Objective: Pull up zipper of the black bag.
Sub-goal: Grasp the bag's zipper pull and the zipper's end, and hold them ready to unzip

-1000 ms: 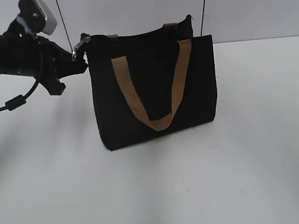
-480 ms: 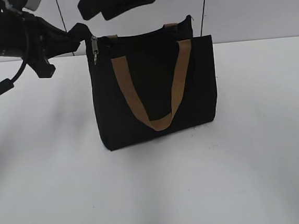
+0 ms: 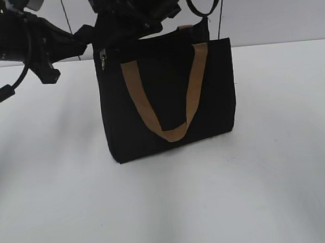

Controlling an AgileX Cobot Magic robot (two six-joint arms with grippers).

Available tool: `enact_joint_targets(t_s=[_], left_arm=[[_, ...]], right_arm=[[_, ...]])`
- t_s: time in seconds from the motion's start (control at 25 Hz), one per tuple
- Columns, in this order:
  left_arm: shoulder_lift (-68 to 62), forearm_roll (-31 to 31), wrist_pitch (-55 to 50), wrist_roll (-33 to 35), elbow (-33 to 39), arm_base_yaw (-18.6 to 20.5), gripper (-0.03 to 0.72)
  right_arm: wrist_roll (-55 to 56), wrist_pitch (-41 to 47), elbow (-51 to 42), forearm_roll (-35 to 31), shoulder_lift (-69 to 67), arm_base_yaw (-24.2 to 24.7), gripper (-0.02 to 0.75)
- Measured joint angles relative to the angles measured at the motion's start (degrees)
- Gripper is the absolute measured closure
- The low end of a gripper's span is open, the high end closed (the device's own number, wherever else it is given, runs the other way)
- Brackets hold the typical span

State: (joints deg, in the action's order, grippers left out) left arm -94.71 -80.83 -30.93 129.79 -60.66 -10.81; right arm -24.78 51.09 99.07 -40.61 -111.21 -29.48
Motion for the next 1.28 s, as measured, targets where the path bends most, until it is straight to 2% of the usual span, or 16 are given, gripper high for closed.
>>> enact_joint_targets(t_s=[0.32,0.68,0.96,1.12,1.28], left_arm=[[3.5,-0.5,3.3,-1.1,0.0,0.0,0.659],[6.2,8.2,0.9,-20.1,0.0,0.0,0.659],[8.6,16.6,-1.9,-31.9,0.0,0.0,0.659],[9.2,20.3,-3.5,-36.0,-0.8,0.0,0.659],[9.2,21.3,-5.4,-38.1,-2.8,0.0,0.659]], right_arm=[[3.5,-0.1,0.0,7.7,1.3,0.0,0.397],[4.4,-0.1,0.0,9.2,2.5,0.1,0.397],[-4.8,-0.1,0.0,9.1,2.3,-0.2,0.397],[-6.5,-0.2,0.0,9.1,2.1,-1.0,0.397],[-12.3,-0.3,0.0,9.1,1.1,-2.2,0.398]])
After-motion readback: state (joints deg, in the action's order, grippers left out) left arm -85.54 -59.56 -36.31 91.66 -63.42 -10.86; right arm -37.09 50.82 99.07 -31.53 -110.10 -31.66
